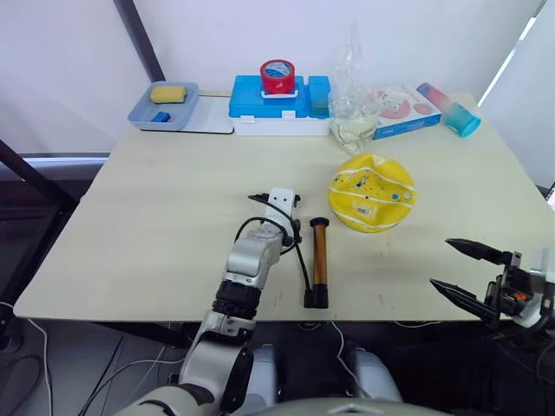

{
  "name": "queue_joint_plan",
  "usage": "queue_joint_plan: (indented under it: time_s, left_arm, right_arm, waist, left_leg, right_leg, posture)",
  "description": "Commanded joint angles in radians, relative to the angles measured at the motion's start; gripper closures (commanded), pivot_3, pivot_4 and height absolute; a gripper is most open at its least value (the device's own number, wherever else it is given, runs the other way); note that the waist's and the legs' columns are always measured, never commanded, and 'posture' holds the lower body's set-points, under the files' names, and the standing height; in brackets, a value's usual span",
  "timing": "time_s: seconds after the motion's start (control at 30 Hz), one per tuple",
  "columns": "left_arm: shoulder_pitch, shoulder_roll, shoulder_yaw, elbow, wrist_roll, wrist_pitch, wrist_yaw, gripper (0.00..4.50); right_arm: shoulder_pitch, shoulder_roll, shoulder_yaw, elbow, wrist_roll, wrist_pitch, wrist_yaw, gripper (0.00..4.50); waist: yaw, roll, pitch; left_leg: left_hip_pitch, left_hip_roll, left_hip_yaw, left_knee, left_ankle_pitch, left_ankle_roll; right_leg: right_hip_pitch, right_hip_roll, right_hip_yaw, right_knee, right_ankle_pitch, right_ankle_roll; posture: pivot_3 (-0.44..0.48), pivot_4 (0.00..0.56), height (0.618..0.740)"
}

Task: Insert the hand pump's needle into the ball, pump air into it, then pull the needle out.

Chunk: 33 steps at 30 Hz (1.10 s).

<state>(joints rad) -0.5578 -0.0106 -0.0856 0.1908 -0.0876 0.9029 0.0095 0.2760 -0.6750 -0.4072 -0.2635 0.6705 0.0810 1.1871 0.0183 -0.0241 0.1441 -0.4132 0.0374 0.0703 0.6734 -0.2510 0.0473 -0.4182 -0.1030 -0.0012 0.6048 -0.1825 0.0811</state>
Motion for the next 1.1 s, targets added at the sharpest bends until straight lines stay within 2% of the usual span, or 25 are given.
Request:
queue_joint_plan:
  time_s: [0.03, 0.07, 0.27, 0.4, 0.53, 0.7, 1.1]
  left_arm:
    - [0.008, -0.009, 0.002, 0.012, 0.015, -0.011, 0.004, 4.28]
    - [0.009, -0.006, 0.006, 0.014, 0.017, -0.014, 0.005, 4.44]
    - [0.011, 0.016, 0.032, 0.003, 0.019, -0.087, -0.008, 4.44]
    - [0.040, 0.091, -0.004, -0.045, 0.027, -0.243, -0.111, 4.44]
    - [0.080, 0.134, 0.007, -0.078, -0.007, -0.388, -0.217, 4.44]
    - [0.145, 0.225, 0.020, -0.115, -0.052, -0.613, -0.413, 4.44]
    - [0.210, 0.309, -0.014, -0.122, -0.119, -0.935, -0.737, 4.44]
  right_arm:
    - [-0.011, 0.002, -0.008, -0.031, 0.004, -0.015, -0.008, 0.00]
    - [-0.012, 0.003, -0.005, -0.033, 0.003, -0.014, -0.009, 0.00]
    - [-0.023, 0.006, 0.009, -0.036, 0.002, -0.010, -0.020, 0.00]
    - [-0.035, 0.017, 0.019, -0.048, 0.015, 0.001, -0.038, 0.00]
    - [-0.045, 0.029, 0.027, -0.067, 0.030, 0.022, -0.065, 0.00]
    - [-0.064, 0.034, 0.028, -0.108, 0.052, 0.079, -0.134, 0.00]
    - [-0.108, 0.084, 0.105, -0.291, 0.152, 0.332, -0.431, 0.00]
  waist:
    - [0.000, 0.000, 0.000]
    - [0.000, 0.000, 0.000]
    - [-0.001, 0.000, 0.000]
    - [-0.003, 0.000, 0.000]
    - [-0.003, 0.000, 0.000]
    - [-0.002, 0.000, 0.000]
    - [-0.002, 0.000, 0.000]
  left_leg:
    - [0.000, 0.000, 0.001, 0.000, 0.000, 0.001]
    - [0.000, 0.000, 0.001, 0.000, 0.000, 0.001]
    - [0.001, 0.000, 0.005, 0.000, -0.001, 0.001]
    - [0.000, 0.000, 0.007, 0.000, -0.001, 0.002]
    - [-0.001, 0.000, 0.006, 0.000, -0.001, 0.002]
    - [-0.001, 0.000, 0.002, 0.000, -0.001, 0.001]
    - [-0.002, 0.000, 0.001, 0.000, -0.001, 0.002]
  right_leg:
    - [0.000, 0.000, 0.001, 0.000, 0.000, 0.000]
    - [0.000, 0.000, 0.002, 0.000, 0.000, 0.001]
    - [-0.002, 0.000, 0.005, 0.000, 0.001, 0.002]
    - [-0.004, 0.000, 0.008, 0.000, 0.002, 0.003]
    - [-0.004, 0.000, 0.007, -0.001, 0.002, 0.002]
    - [0.000, 0.000, -0.001, -0.001, 0.001, 0.001]
    - [0.001, -0.001, -0.003, -0.002, 0.001, 0.000]
  posture:
    - [0.000, 0.150, 0.729]
    - [0.000, 0.150, 0.729]
    - [0.000, 0.150, 0.729]
    - [0.000, 0.150, 0.729]
    - [0.000, 0.150, 0.729]
    - [0.000, 0.150, 0.729]
    - [0.000, 0.150, 0.729]
